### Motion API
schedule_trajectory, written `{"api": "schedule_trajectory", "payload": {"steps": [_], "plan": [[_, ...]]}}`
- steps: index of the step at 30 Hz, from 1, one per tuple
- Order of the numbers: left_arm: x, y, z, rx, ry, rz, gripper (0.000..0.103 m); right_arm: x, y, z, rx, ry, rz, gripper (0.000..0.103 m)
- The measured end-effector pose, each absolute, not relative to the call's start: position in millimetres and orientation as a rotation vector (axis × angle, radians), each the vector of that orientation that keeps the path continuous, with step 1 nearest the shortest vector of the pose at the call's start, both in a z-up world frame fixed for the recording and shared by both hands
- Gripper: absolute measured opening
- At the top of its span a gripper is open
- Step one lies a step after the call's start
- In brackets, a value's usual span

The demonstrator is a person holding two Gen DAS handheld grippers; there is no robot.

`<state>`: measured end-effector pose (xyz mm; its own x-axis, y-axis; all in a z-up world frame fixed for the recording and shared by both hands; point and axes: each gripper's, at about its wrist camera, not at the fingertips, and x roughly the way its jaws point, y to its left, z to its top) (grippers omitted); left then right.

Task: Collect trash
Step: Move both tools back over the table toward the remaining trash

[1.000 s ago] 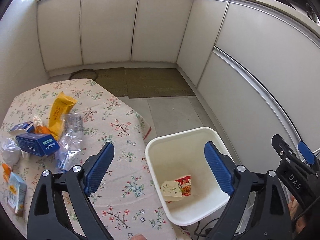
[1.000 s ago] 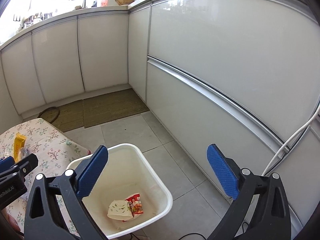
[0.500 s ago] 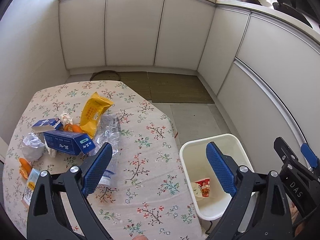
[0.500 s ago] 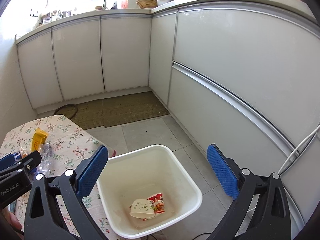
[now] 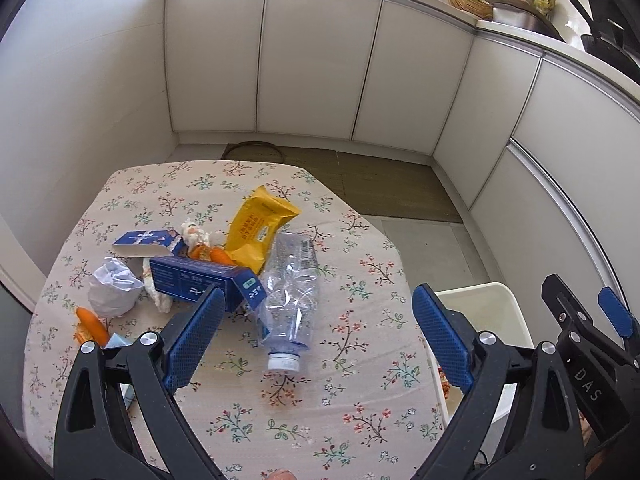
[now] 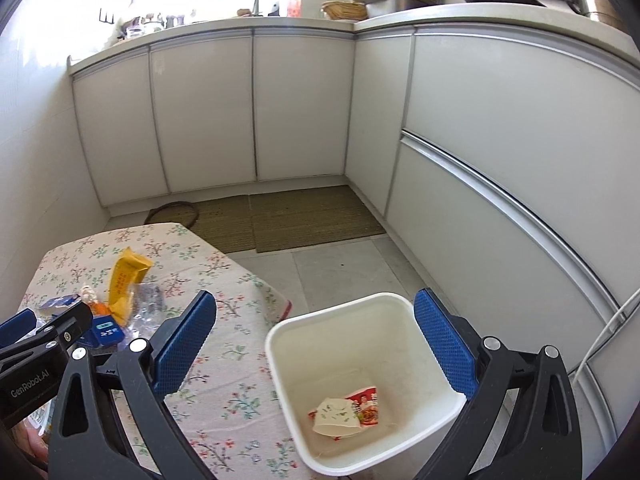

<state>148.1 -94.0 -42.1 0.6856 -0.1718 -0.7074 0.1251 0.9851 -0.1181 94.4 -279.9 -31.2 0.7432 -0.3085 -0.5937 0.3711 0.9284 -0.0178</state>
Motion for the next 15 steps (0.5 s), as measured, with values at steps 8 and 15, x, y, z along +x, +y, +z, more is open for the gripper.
{"api": "schedule_trajectory", "payload": {"steps": [8, 15], "plan": [[147, -52, -38, -0.09, 0.791, -0.104, 0.091, 106, -243, -29, 0.091, 0.626, -0.315, 0.096], [144, -20, -37, -0.103, 0.792, -0.05, 0.091, 114, -214, -29, 0.089, 0.632, -0.264, 0.096]]}}
